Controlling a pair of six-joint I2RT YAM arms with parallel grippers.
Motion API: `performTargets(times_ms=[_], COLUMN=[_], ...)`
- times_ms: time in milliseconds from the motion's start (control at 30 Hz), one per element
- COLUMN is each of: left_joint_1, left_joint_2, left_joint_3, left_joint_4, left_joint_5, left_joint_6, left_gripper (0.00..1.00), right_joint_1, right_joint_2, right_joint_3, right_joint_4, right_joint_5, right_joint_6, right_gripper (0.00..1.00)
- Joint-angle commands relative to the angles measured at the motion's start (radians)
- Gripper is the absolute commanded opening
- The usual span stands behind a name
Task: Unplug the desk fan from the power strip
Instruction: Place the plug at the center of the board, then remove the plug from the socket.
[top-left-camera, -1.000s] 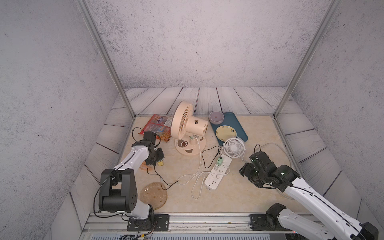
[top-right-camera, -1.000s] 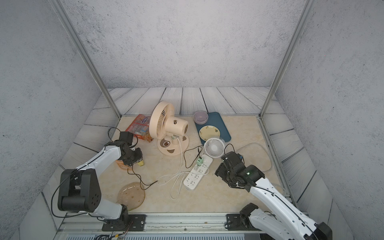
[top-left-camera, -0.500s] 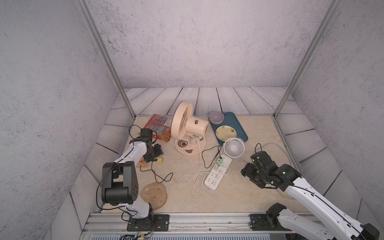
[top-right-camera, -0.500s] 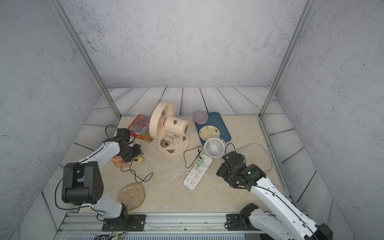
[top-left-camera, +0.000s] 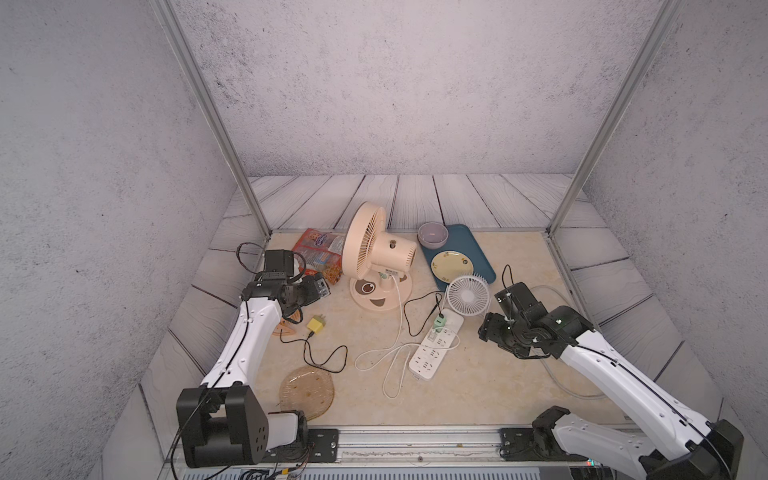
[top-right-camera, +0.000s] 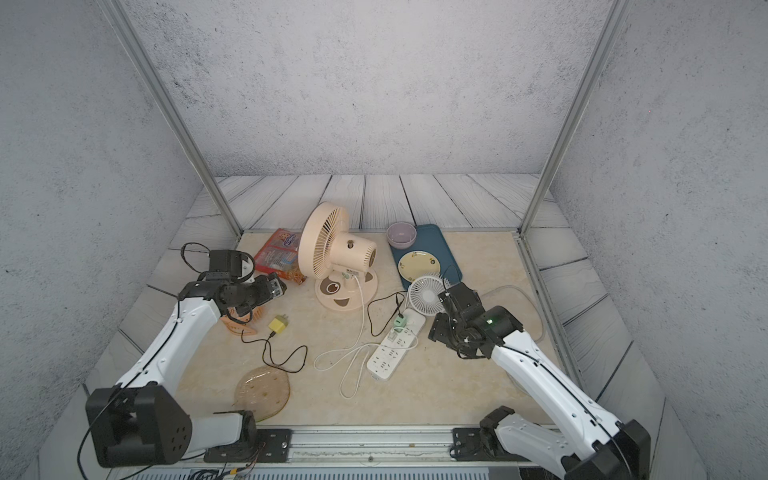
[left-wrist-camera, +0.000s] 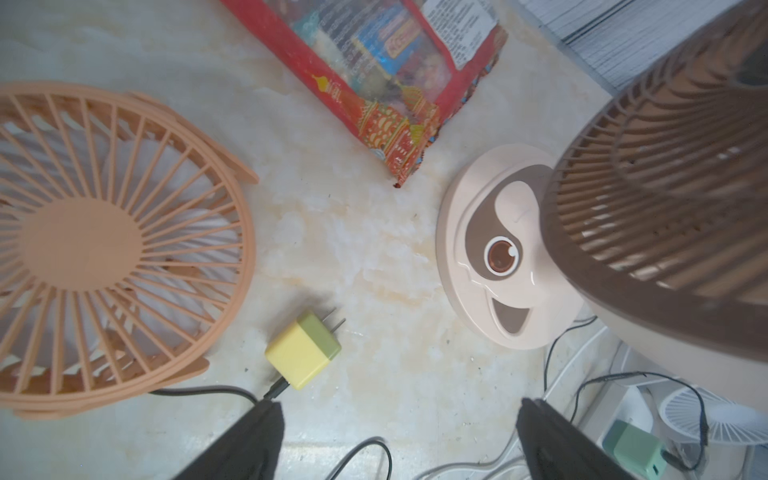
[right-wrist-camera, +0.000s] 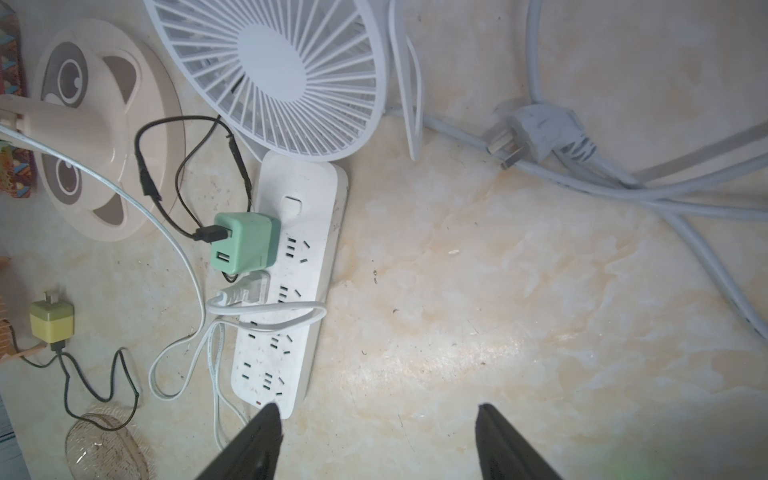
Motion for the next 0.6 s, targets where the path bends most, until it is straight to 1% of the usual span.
performTargets(times_ms=[0, 67, 200, 367, 433, 500, 567], left_joint_1=[-0.056, -0.137, -0.355, -0.573, -0.621, -0.65, -0.677], left_joint_2=[-0.037, -0.056, -0.095, -0.036, -0.014, -0.016, -0.023], left_joint_3=[-0.013, -0.025, -0.037, -0.028, -0.025, -0.042, -0.054], left_joint_4=[-0.054, -0.038, 0.04, 0.148, 0.174, 0.221, 0.259], left_joint_5=[0.044, 0.037, -0.015, -0.017, -0.014, -0.007, -0.004], left_joint_6=[-0.046, -0.069, -0.128, -0.148, -0.158, -0.175, -0.165], left_gripper=[0.83, 0.8, 0.76, 0.7, 0.69, 0.69, 0.68], right_joint_1=[-0.002, -0.001, -0.002, -0.004, -0.004, -0.004, -0.004], right_joint_2=[0.079, 0.146, 0.222, 0.254, 0.271, 0.291, 0.312], right_joint_3=[0.069, 0.114, 0.144, 0.142, 0.152, 0.163, 0.178], right_joint_4=[-0.028, -0.058, -0.04, 0.015, 0.02, 0.028, 0.026], right_joint_5=[-0.055, -0.08, -0.126, -0.154, -0.159, -0.173, -0.175], right_joint_6=[-0.131, -0.153, -0.15, -0.091, -0.081, -0.077, -0.075], right_gripper=[0.75, 0.75, 0.75, 0.74, 0.72, 0.71, 0.71])
